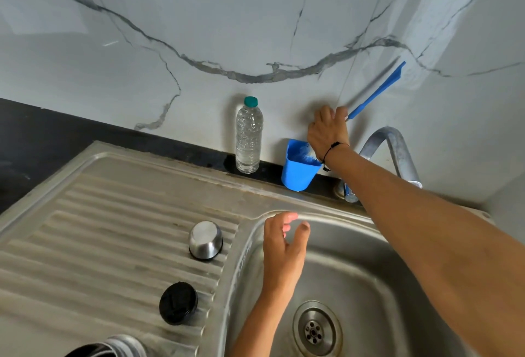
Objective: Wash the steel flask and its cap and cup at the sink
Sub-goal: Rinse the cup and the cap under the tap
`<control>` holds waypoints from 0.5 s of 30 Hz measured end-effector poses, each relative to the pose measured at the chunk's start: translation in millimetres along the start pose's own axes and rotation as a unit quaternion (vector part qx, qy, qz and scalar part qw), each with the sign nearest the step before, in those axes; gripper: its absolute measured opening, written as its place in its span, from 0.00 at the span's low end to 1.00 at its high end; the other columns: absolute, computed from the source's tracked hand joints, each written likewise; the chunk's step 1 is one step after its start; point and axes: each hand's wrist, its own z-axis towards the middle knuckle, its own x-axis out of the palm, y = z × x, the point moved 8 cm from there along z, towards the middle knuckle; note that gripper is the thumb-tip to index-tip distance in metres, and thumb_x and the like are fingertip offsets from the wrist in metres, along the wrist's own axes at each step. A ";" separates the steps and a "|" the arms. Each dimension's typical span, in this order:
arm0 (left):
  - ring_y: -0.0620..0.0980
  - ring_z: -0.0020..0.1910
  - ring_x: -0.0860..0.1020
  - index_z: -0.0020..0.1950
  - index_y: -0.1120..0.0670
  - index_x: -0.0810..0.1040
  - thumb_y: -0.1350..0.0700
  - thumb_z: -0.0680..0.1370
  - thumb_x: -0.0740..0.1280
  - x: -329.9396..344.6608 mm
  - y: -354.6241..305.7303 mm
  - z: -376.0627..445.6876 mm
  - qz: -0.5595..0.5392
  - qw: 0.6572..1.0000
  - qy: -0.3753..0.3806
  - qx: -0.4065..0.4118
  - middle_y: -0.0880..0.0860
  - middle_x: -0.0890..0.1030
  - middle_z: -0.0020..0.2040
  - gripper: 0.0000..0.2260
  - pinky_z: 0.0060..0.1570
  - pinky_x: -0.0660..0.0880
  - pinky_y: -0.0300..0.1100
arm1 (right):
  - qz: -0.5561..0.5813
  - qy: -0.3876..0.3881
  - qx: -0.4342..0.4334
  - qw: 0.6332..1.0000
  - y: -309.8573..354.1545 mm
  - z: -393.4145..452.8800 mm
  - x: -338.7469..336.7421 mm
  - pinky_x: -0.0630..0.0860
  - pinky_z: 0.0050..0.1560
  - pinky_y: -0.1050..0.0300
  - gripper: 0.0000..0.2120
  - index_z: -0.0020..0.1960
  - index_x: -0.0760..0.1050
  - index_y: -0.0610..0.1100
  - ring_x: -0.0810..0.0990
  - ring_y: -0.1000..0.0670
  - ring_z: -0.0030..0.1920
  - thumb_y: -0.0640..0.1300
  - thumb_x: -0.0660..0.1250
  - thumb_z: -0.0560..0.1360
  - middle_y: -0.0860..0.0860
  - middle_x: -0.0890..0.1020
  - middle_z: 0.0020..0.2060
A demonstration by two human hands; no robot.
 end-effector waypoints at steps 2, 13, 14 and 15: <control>0.47 0.53 0.75 0.51 0.44 0.75 0.52 0.74 0.68 -0.5 -0.5 1.0 0.004 1.000 0.002 0.000 0.48 0.75 0.52 0.07 0.49 0.72 0.32 | -0.001 0.008 0.005 1.000 0.3 -0.2 2.0 0.68 0.56 0.47 0.09 0.54 0.76 0.46 0.69 0.45 0.53 0.43 0.61 0.76 0.47 0.73 0.52; 0.47 0.53 0.75 0.51 0.45 0.76 0.54 0.75 0.68 -4.6 2.7 0.9 0.006 1.000 -0.002 0.000 0.48 0.75 0.52 0.07 0.49 0.72 0.32 | 0.000 -0.035 -0.011 0.999 0.8 -6.5 -8.9 0.68 0.55 0.51 0.08 0.55 0.74 0.46 0.70 0.47 0.54 0.43 0.62 0.76 0.49 0.73 0.52; 0.47 0.53 0.75 0.50 0.44 0.76 0.52 0.73 0.67 -4.3 1.9 0.5 0.006 1.000 -0.002 -0.002 0.48 0.75 0.52 0.07 0.48 0.71 0.31 | -0.001 -0.039 -0.016 0.999 1.5 -7.1 -9.9 0.68 0.55 0.51 0.08 0.54 0.74 0.46 0.69 0.47 0.53 0.43 0.62 0.76 0.49 0.73 0.52; 0.47 0.53 0.74 0.49 0.43 0.75 0.50 0.72 0.66 -4.3 1.5 0.2 0.007 1.000 -0.002 -0.003 0.48 0.75 0.52 0.07 0.48 0.71 0.30 | -0.004 -0.045 -0.022 0.999 2.7 -7.9 -10.7 0.68 0.55 0.51 0.08 0.54 0.74 0.46 0.69 0.47 0.53 0.43 0.61 0.76 0.49 0.72 0.52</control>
